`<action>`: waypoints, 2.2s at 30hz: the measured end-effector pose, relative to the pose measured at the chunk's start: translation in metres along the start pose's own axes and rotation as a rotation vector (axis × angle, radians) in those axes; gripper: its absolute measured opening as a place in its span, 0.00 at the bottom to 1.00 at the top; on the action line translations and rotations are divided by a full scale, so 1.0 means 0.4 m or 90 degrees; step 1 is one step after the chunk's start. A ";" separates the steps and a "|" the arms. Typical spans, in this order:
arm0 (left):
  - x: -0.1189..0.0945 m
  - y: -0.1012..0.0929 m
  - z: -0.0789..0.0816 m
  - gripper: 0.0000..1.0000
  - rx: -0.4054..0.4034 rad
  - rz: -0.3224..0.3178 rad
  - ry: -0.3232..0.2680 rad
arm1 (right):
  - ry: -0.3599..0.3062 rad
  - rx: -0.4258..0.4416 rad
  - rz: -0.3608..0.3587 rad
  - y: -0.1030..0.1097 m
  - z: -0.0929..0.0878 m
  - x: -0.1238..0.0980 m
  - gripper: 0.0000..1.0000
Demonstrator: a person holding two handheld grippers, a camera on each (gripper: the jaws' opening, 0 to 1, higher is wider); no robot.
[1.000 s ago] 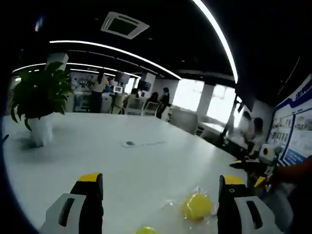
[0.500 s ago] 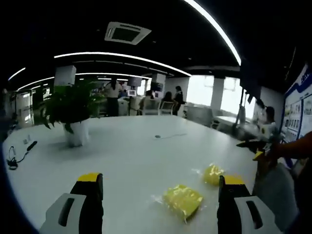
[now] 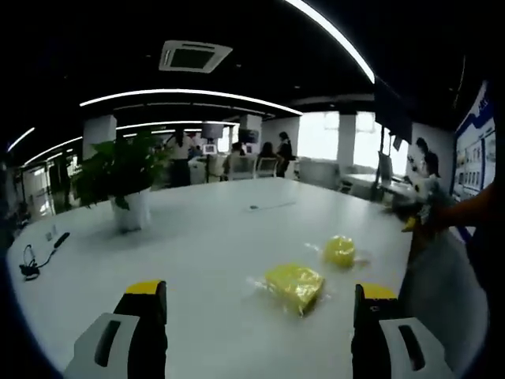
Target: Compare the silicone blocks by pressing each to a similar depth, holding the contact briefly, and releasing to observe deformation and rebound differences across the visible hardness samples.
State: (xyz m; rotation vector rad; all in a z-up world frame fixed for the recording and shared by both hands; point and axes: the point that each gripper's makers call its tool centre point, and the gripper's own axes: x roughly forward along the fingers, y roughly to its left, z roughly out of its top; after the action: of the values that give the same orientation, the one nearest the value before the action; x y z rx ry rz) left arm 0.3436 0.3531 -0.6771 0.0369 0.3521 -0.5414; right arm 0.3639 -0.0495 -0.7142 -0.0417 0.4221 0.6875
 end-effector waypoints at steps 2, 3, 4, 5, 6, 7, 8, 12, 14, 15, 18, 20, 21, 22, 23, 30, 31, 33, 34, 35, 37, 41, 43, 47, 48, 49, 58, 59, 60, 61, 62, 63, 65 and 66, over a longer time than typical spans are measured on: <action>-0.002 -0.013 -0.016 1.00 0.003 -0.006 0.004 | -0.001 0.005 0.003 0.010 -0.009 -0.001 0.96; -0.001 -0.016 -0.027 1.00 -0.002 -0.006 0.008 | -0.003 0.004 0.003 0.015 -0.012 0.000 0.96; -0.001 -0.017 -0.033 1.00 -0.008 -0.005 0.010 | -0.004 0.004 0.006 0.018 -0.013 0.002 0.96; 0.000 -0.017 -0.042 1.00 -0.019 -0.003 0.011 | -0.007 0.003 0.008 0.024 -0.013 0.006 0.96; 0.002 -0.018 -0.047 1.00 -0.026 -0.002 0.012 | -0.007 -0.001 0.009 0.027 -0.014 0.009 0.96; 0.004 -0.017 -0.053 1.00 -0.031 0.000 0.013 | -0.005 -0.007 0.013 0.032 -0.016 0.015 0.96; 0.006 -0.018 -0.055 1.00 -0.037 0.001 0.012 | -0.004 -0.016 0.014 0.034 -0.018 0.018 0.96; 0.011 -0.038 -0.039 1.00 -0.029 -0.012 -0.005 | 0.003 -0.042 0.009 0.033 -0.031 0.033 0.96; 0.016 -0.043 -0.035 1.00 -0.040 -0.014 -0.007 | -0.001 -0.030 0.008 0.032 -0.030 0.034 0.96; 0.018 -0.046 -0.034 1.00 -0.042 -0.015 -0.007 | -0.003 -0.027 0.007 0.031 -0.031 0.034 0.96; 0.020 -0.037 -0.031 1.00 -0.042 -0.004 -0.006 | 0.016 -0.002 -0.002 0.028 -0.042 0.031 0.96; 0.017 -0.025 -0.023 1.00 -0.054 0.007 -0.013 | 0.010 -0.011 0.000 0.031 -0.041 0.026 0.96; 0.016 -0.022 -0.022 1.00 -0.056 0.008 -0.013 | 0.006 -0.013 0.000 0.032 -0.040 0.024 0.96; 0.017 -0.013 -0.027 1.00 -0.060 0.015 -0.006 | 0.007 -0.010 0.000 0.031 -0.041 0.023 0.96; 0.017 -0.012 -0.028 1.00 -0.063 0.017 -0.005 | 0.010 -0.004 -0.001 0.031 -0.043 0.022 0.96; 0.015 -0.019 -0.023 1.00 -0.067 0.011 -0.009 | -0.008 0.026 0.000 0.033 -0.032 0.012 0.96; 0.015 -0.018 -0.022 1.00 -0.063 0.013 -0.008 | -0.007 0.021 0.001 0.036 -0.030 0.012 0.96; 0.012 -0.017 -0.018 1.00 -0.065 0.015 -0.014 | -0.028 0.014 0.001 0.035 -0.018 0.011 0.96; 0.011 -0.017 -0.017 1.00 -0.067 0.016 -0.017 | -0.028 0.017 -0.003 0.032 -0.020 0.011 0.96; 0.010 -0.017 -0.018 1.00 -0.067 0.018 -0.016 | -0.025 0.022 -0.007 0.031 -0.023 0.011 0.96; 0.010 -0.017 -0.022 1.00 -0.071 0.022 -0.015 | -0.005 0.037 -0.011 0.025 -0.040 0.017 0.96; 0.013 -0.021 -0.020 1.00 -0.068 0.020 -0.015 | -0.011 0.021 0.000 0.034 -0.030 0.022 0.96; 0.014 -0.029 -0.015 1.00 -0.070 0.015 -0.017 | -0.009 0.021 0.006 0.040 -0.028 0.024 0.96; 0.017 -0.028 -0.008 1.00 -0.071 0.016 -0.023 | -0.016 0.021 0.009 0.047 -0.019 0.020 0.96; 0.018 -0.029 -0.003 1.00 -0.072 0.017 -0.026 | -0.017 0.020 0.007 0.046 -0.019 0.019 0.96; 0.019 -0.029 -0.002 1.00 -0.072 0.017 -0.027 | -0.016 0.021 0.006 0.045 -0.023 0.018 0.96; 0.015 -0.023 0.005 1.00 -0.082 0.021 -0.036 | -0.007 0.031 -0.001 0.045 -0.028 0.012 0.96; 0.016 -0.023 0.000 1.00 -0.081 0.021 -0.031 | -0.005 0.026 -0.001 0.046 -0.027 0.013 0.96; 0.016 -0.023 -0.003 1.00 -0.080 0.022 -0.028 | -0.003 0.021 0.001 0.048 -0.025 0.015 0.96; 0.016 -0.022 -0.005 1.00 -0.080 0.023 -0.026 | -0.002 0.020 0.001 0.047 -0.024 0.015 0.96; 0.017 -0.021 -0.007 1.00 -0.083 0.024 -0.025 | -0.005 0.020 0.001 0.047 -0.022 0.015 0.96; 0.016 -0.020 -0.005 1.00 -0.085 0.025 -0.028 | -0.010 0.021 0.000 0.047 -0.019 0.015 0.96; 0.014 -0.022 -0.002 1.00 -0.082 0.024 -0.031 | -0.010 0.025 -0.002 0.050 -0.021 0.015 0.96; 0.014 -0.021 -0.002 1.00 -0.082 0.024 -0.031 | -0.008 0.027 -0.002 0.052 -0.023 0.015 0.96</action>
State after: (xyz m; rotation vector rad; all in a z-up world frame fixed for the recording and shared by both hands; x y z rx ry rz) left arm 0.3434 0.3431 -0.6793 -0.0938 0.3378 -0.4800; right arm 0.3520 -0.0313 -0.7230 0.0017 0.4241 0.6750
